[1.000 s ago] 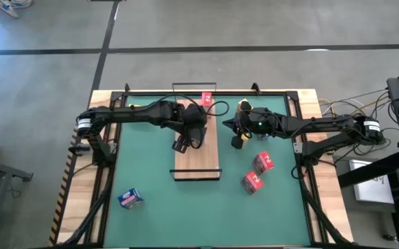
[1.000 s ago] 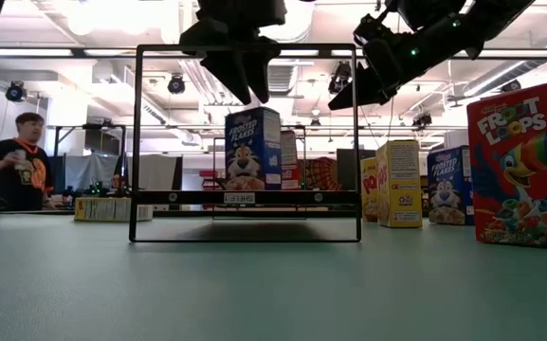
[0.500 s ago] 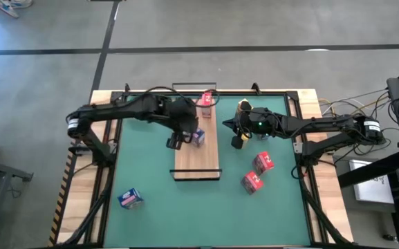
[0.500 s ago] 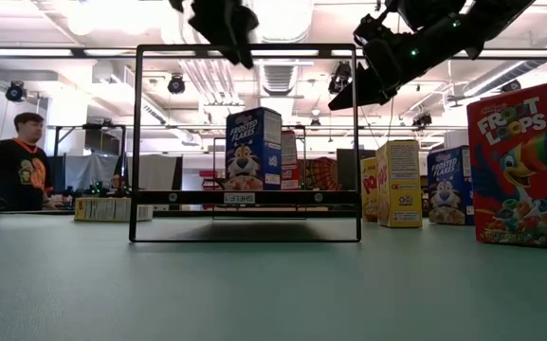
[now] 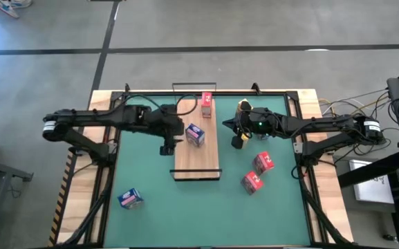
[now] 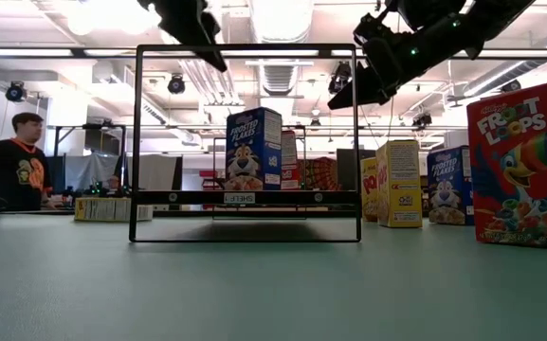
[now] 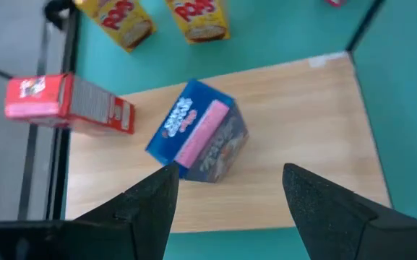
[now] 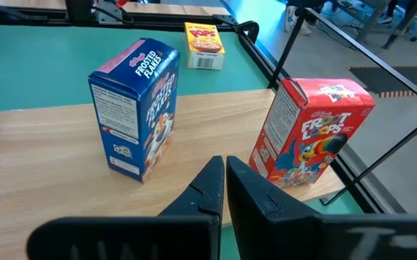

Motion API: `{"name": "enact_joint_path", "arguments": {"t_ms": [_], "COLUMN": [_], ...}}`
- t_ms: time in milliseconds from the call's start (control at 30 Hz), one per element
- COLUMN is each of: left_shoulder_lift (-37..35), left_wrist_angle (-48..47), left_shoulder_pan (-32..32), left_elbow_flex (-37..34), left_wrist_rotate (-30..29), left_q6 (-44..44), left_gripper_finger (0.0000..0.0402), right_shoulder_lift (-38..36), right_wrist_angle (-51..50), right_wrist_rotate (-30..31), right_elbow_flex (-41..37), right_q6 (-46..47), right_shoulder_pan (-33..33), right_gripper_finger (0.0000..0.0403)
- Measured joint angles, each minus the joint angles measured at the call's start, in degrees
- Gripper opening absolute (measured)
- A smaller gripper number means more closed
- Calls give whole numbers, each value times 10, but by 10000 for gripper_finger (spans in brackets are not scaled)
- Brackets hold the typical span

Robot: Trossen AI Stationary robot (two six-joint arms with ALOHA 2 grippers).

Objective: Stack cereal on shelf
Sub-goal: Put the middle blue cereal box on the shelf

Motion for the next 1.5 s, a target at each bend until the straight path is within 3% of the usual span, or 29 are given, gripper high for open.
{"name": "enact_joint_path", "arguments": {"t_ms": [300,733,1033,1133,1300,1500], "left_shoulder_lift": [-74,-72,-56,-52,-41,-7], "left_wrist_angle": [169,414,550,550,552,586], "left_shoulder_pan": [0,-1,1,2,4,8], "left_elbow_flex": [-180,-342,-397,-403,-404,-404], "left_wrist_rotate": [-13,-13,-14,-18,-78,-84], "left_q6": [-37,-62,-59,-59,-57,-56], "left_gripper_finger": [216,10,2,1,0,0], "right_shoulder_lift": [4,91,156,174,201,215], "right_wrist_angle": [1,117,121,121,121,121], "right_wrist_rotate": [0,-5,-11,-15,-17,-35], "right_elbow_flex": [-2,0,40,56,78,86], "right_q6": [29,29,35,35,25,22], "right_shoulder_pan": [0,0,0,0,0,0], "right_gripper_finger": [9,9,9,9,9,9]}}
